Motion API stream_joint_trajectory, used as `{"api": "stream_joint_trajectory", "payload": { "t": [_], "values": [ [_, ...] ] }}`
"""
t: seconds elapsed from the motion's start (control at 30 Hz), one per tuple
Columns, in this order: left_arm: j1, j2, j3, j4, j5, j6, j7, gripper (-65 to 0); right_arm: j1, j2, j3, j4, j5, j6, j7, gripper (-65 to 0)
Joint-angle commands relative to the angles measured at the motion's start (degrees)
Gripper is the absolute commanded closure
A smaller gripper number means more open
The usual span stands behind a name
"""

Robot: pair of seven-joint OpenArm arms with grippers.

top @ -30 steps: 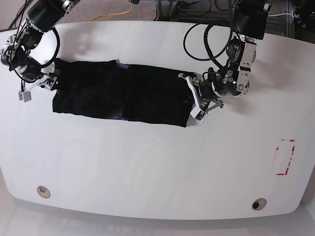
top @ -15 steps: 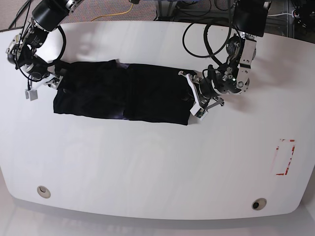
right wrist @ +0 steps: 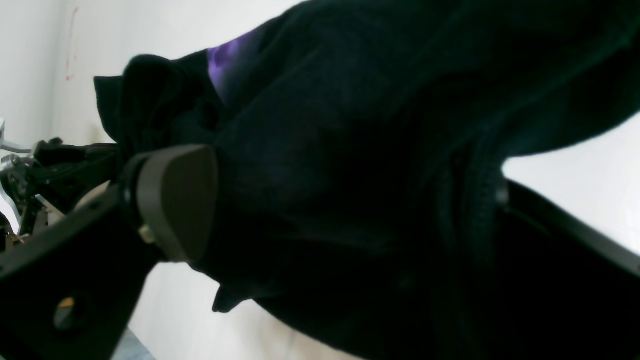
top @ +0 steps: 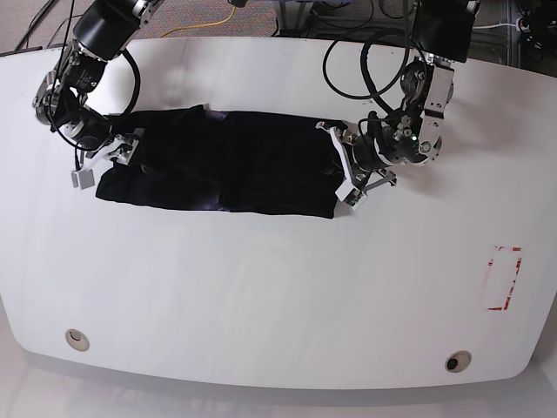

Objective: Layout the t-shirt on the table in an organized manner, then fold the t-shirt properly
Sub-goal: 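Fold the strip end held by the right gripper toward the left gripper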

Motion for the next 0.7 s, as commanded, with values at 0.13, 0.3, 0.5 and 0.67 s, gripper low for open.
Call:
{"api": "stream_joint_trajectory", "payload": {
  "t": [0.13, 0.3, 0.5, 0.67],
  "values": [
    [0.01, -0.34, -0.03, 0.17, 1.68, 0.18, 2.38, 0.0, 0.20, 0.65, -0.25, 0.40, -1.27, -0.51, 0.40, -33.5],
    [0.01, -0.34, -0.03, 0.08, 1.77, 0.18, 2.38, 0.0, 0.29, 0.91, -1.48, 1.72, -1.36, -0.51, 0.22, -2.1],
    [-0.08, -0.34, 0.06, -0.01, 1.77, 0.18, 2.38, 0.0, -1.21, 0.73, -3.16, 9.90, -1.10, -0.51, -0.66, -1.6],
    [-0.08, -0.34, 0.15, -0.01, 1.77, 0.18, 2.38, 0.0, -2.70, -0.67, -3.42, 19.22, -0.48, -0.51, -2.15, -1.4]
  ]
}}
